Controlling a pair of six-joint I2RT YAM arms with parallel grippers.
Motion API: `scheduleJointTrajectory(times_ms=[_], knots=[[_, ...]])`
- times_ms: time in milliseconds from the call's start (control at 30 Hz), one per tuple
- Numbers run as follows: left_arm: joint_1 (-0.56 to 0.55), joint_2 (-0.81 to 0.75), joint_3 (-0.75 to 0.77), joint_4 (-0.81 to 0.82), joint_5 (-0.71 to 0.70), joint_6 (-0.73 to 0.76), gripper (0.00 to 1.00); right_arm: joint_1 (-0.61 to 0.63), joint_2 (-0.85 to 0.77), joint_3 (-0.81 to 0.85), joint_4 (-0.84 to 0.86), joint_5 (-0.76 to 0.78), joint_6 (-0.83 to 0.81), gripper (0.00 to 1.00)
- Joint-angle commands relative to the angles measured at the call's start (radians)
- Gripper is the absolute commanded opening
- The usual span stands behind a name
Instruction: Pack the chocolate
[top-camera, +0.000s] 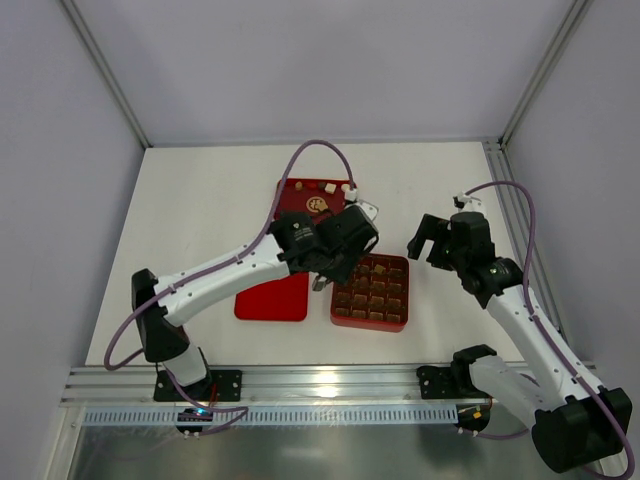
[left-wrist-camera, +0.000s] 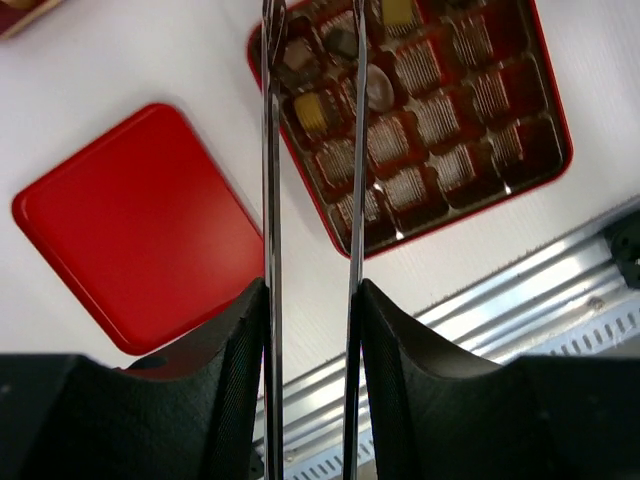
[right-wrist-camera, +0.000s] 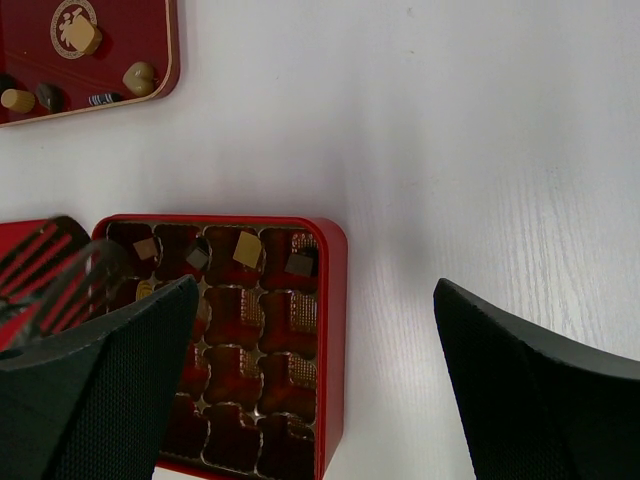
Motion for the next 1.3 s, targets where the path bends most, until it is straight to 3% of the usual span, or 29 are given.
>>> scheduleJointTrajectory(times_ms=[0, 167, 400, 667, 1267], knots=[[0.106, -0.013, 0.079, 0.007, -0.048, 0.046, 0.4, -0.003, 0.005, 0.038, 0.018, -0.008, -0.011, 1.0], [0.288, 0.04, 0.129, 0.047, -0.012, 0.109, 0.42, -0.003, 0.018, 0.044, 0.021, -0.025, -0.025, 1.0], [0.434, 0.242, 0.29, 0.044, 0.036, 0.19, 0.42, -0.003, 0.037, 0.045, 0.039, -0.054, -0.033, 1.0], [0.482, 0.435, 0.473, -0.005, 0.074, 0.227, 0.43, -0.003, 0.034, 0.042, 0.041, -0.051, -0.039, 1.0], [0.496, 0.477, 0.461, -0.033, 0.108, 0.281, 0.44, -0.003, 0.025, 0.025, 0.041, -0.054, -0.028, 1.0]])
